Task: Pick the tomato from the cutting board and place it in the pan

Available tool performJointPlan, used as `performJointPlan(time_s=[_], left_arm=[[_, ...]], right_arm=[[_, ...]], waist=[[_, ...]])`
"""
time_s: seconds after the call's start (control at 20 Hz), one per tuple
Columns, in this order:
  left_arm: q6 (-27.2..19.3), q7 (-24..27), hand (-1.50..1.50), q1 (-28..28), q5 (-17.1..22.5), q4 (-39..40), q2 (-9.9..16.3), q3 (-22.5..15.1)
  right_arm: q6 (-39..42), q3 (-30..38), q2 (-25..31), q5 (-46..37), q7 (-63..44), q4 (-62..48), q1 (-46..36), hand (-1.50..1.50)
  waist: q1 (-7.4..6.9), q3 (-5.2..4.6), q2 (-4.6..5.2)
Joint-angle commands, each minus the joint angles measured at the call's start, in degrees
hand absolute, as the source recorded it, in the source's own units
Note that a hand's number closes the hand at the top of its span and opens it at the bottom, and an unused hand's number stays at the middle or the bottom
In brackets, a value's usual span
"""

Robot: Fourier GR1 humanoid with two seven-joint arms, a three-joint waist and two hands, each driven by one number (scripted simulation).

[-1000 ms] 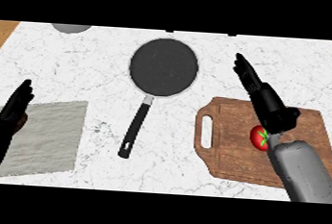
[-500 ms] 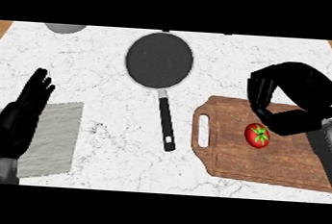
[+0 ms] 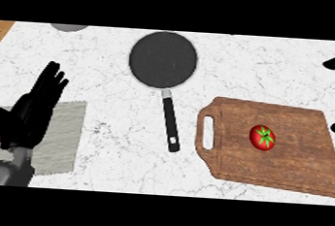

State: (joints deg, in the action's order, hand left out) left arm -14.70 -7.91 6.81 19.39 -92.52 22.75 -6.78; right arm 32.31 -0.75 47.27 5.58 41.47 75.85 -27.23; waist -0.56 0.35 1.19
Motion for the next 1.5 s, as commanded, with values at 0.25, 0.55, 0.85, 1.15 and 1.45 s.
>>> performJointPlan(time_s=[0.25,0.55,0.85,1.15,1.45], left_arm=[[0.72,-1.17,0.0,2.45,-0.47,1.58,-1.47,-1.33],[-0.02,-1.53,0.0,2.96,-1.71,2.74,-1.98,-0.77],[2.47,-0.69,0.0,4.84,-0.04,5.17,-1.51,1.44],[1.43,-5.2,0.0,6.52,-1.29,3.63,-0.99,2.26],[2.48,0.34,0.0,4.13,-2.31,7.79,-4.06,3.41]], right_arm=[[1.95,-6.8,9.86,-12.27,18.08,1.46,-3.08,-1.5],[-9.06,-15.01,8.8,-23.89,14.7,5.01,-6.27,-1.5],[-10.58,-24.81,12.48,-36.79,10.9,6.51,-7.87,-1.5],[-13.57,-27.7,13.11,-45.12,12.3,8.38,-5.1,-1.5],[-22.76,-24.39,14.31,-51.96,10.54,14.61,1.21,-1.5]], waist=[[-0.72,-0.25,-0.71],[-0.74,-0.35,-0.96],[-0.84,-0.46,-0.82],[0.24,-0.36,-1.18],[0.97,-0.36,-1.23]])
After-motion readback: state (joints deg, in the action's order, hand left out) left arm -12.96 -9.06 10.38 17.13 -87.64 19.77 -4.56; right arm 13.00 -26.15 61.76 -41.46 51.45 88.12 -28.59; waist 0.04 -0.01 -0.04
